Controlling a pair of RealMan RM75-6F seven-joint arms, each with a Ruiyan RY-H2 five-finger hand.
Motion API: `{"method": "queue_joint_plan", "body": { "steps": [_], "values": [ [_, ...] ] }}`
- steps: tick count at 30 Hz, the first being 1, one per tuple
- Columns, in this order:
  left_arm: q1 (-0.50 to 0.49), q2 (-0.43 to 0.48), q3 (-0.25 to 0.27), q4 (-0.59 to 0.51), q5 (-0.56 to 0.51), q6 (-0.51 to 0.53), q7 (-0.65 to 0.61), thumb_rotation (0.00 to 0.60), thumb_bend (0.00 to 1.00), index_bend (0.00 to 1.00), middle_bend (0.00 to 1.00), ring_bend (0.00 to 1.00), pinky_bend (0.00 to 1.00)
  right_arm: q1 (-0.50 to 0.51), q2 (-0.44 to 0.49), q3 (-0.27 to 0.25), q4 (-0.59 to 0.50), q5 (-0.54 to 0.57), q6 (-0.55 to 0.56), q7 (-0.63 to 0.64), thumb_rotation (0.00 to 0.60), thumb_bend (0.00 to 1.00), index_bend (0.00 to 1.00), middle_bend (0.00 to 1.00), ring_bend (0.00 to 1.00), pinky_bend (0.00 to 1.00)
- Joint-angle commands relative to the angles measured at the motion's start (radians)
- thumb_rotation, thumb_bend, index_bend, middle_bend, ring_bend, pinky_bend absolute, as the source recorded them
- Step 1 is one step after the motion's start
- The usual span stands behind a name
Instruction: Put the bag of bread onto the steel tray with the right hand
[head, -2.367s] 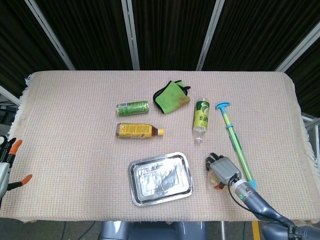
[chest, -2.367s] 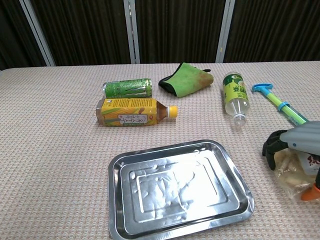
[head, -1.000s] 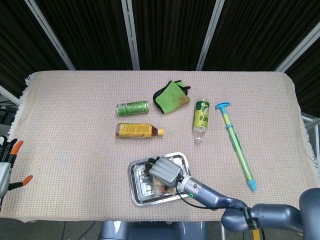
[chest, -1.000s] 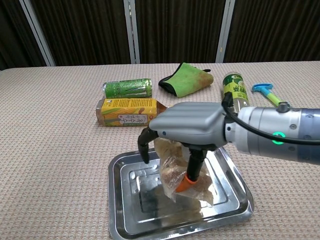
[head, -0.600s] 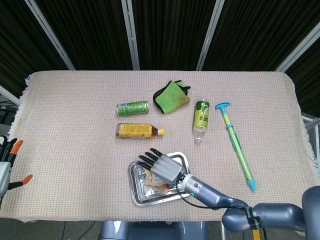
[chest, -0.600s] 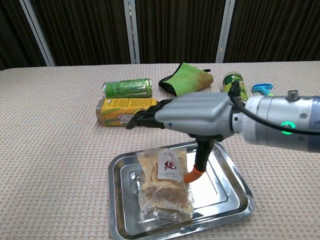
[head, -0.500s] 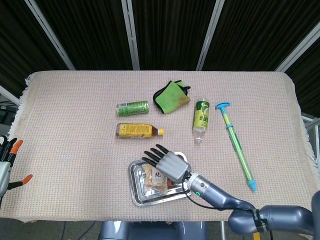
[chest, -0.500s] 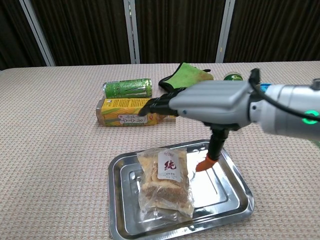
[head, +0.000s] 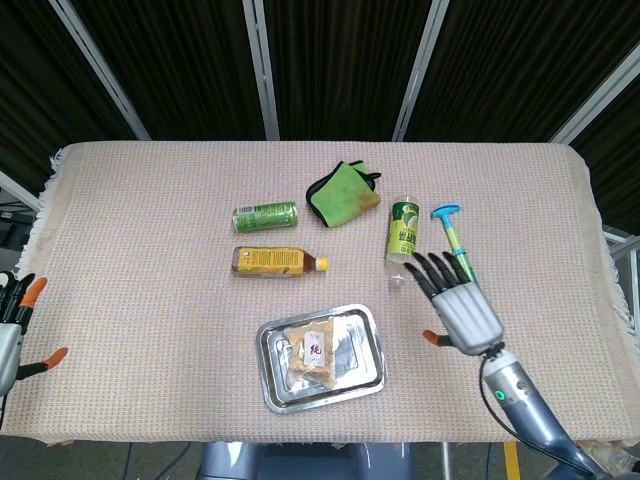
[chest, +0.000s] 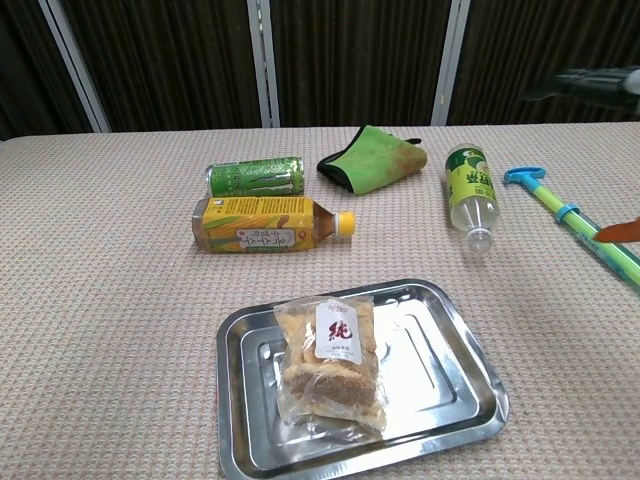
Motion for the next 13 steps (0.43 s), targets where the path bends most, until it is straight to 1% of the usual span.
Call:
{"method": "queue_joint_plan", "body": {
  "steps": [1,2,7,13],
  "values": [
    [0.003,-0.002,0.0,-0.001,0.005,0.01,0.003,0.574,0.09,0.01,0.0,0.0,0.0,-0.123,0.031,-0.039,0.068,-0.03,0.142,0.069,0.6,0.0,0.0,0.0,0.0,0.06],
    [0.005,-0.003,-0.001,-0.001,0.009,0.016,0.004,0.573,0.09,0.01,0.0,0.0,0.0,-0.15,0.029,-0.045,0.084,-0.031,0.172,0.08,0.6,0.0,0.0,0.0,0.0,0.06],
    [0.01,-0.003,-0.001,-0.01,0.021,0.036,0.006,0.574,0.09,0.01,0.0,0.0,0.0,-0.239,0.021,-0.078,0.137,-0.036,0.253,0.113,0.6,0.0,0.0,0.0,0.0,0.03],
    [0.014,-0.009,0.007,-0.016,0.035,0.044,0.012,0.574,0.09,0.02,0.0,0.0,0.0,-0.327,0.003,-0.088,0.18,-0.008,0.32,0.152,0.6,0.0,0.0,0.0,0.0,0.02]
  ]
}}
